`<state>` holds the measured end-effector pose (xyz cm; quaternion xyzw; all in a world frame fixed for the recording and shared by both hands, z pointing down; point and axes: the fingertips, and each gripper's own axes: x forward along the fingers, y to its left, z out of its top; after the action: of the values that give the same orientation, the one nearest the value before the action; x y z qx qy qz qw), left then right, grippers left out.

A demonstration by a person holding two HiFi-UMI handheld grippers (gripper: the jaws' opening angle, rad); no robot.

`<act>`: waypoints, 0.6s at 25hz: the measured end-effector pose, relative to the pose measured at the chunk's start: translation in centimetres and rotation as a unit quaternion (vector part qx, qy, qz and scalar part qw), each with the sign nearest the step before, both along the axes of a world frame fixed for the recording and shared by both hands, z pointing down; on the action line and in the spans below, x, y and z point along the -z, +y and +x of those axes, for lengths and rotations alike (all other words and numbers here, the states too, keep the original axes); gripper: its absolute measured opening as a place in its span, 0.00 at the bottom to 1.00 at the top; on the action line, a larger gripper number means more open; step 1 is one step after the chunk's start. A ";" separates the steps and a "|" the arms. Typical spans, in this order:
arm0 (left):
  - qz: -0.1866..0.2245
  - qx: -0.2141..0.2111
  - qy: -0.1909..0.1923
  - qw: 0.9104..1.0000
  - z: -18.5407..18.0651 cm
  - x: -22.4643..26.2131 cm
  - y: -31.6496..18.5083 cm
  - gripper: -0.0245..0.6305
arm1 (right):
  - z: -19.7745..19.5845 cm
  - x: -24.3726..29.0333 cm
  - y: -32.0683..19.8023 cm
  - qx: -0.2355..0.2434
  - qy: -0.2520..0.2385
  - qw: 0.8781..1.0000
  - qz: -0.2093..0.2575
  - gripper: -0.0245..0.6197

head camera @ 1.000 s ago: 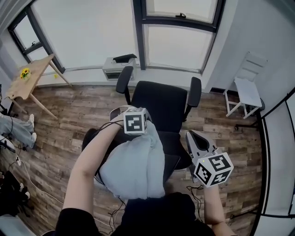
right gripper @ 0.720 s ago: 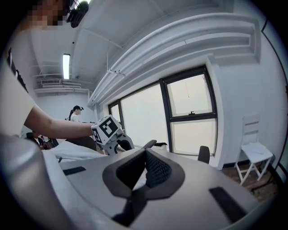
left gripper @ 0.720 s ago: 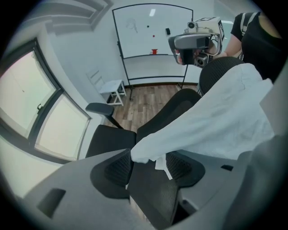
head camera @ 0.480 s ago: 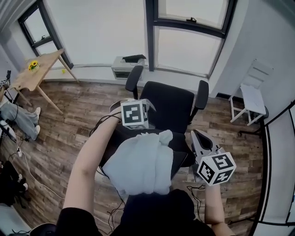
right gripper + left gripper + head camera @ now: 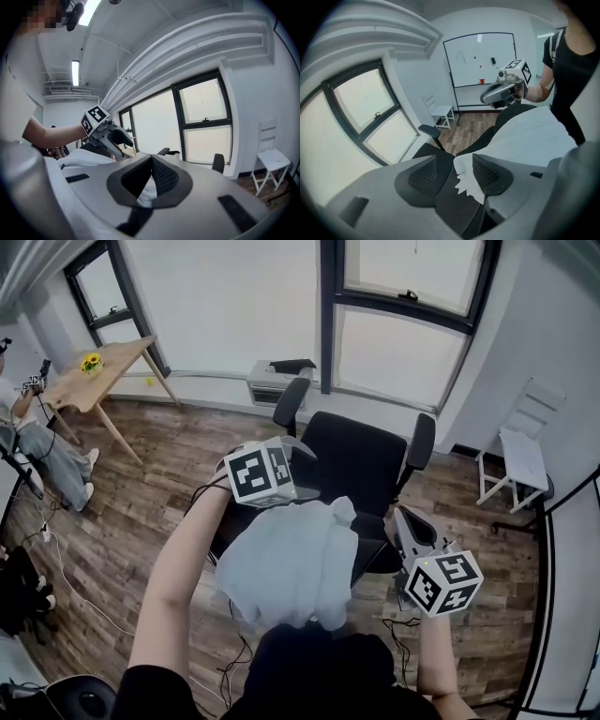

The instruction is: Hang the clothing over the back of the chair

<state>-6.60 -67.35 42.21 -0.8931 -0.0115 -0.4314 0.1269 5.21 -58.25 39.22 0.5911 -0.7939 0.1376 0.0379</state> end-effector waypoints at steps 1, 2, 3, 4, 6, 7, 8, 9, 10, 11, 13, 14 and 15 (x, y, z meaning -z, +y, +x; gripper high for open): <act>0.000 0.015 0.008 1.000 -0.5 0.5 0.0 0.40 | -0.1 0.1 0.1 0.004 -0.001 1.000 0.001 0.04; 0.001 0.030 0.016 0.999 -0.9 0.9 0.0 0.40 | -0.3 0.1 0.3 0.008 -0.001 1.000 0.003 0.04; 0.003 0.045 0.023 0.999 -1.4 1.4 0.1 0.40 | -0.4 0.1 0.5 0.013 -0.002 1.000 0.004 0.04; 0.004 0.060 0.030 0.998 -1.8 1.9 0.2 0.40 | -0.5 0.1 0.8 0.017 -0.002 1.000 0.005 0.04; 0.007 0.091 0.046 0.995 -2.7 3.0 0.4 0.40 | -0.7 0.1 1.2 0.026 -0.003 1.000 0.007 0.04; 0.009 0.108 0.058 0.992 -3.2 3.8 0.5 0.40 | -0.9 0.2 1.4 0.030 -0.004 0.999 0.007 0.04; 0.011 0.126 0.073 0.989 -3.7 4.6 0.6 0.40 | -1.1 0.2 1.7 0.036 -0.004 0.999 0.008 0.04; 0.012 0.145 0.090 0.985 -4.2 5.4 0.7 0.40 | -1.1 0.2 2.0 0.041 -0.005 0.999 0.008 0.04; 0.012 0.164 0.108 0.980 -4.5 6.3 0.9 0.40 | -1.1 0.3 2.4 0.046 -0.005 0.999 0.009 0.04; 0.010 0.181 0.126 0.975 -4.8 7.0 1.2 0.40 | -1.1 0.3 2.9 0.050 -0.005 0.999 0.009 0.04; 0.010 0.210 0.150 0.966 -5.4 8.1 2.0 0.40 | -0.9 0.5 3.9 0.056 -0.006 0.998 0.011 0.04; 0.013 0.222 0.157 0.962 -5.7 8.5 2.5 0.40 | -0.8 0.6 4.4 0.059 -0.005 0.998 0.011 0.04; 0.016 0.234 0.163 0.958 -6.0 8.9 3.0 0.40 | -0.7 0.8 4.9 0.062 -0.005 0.998 0.011 0.04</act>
<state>-12.56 -64.36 33.29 -0.9271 0.2255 -0.2972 0.0368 4.51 -53.32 38.47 0.5403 -0.8307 0.1293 0.0363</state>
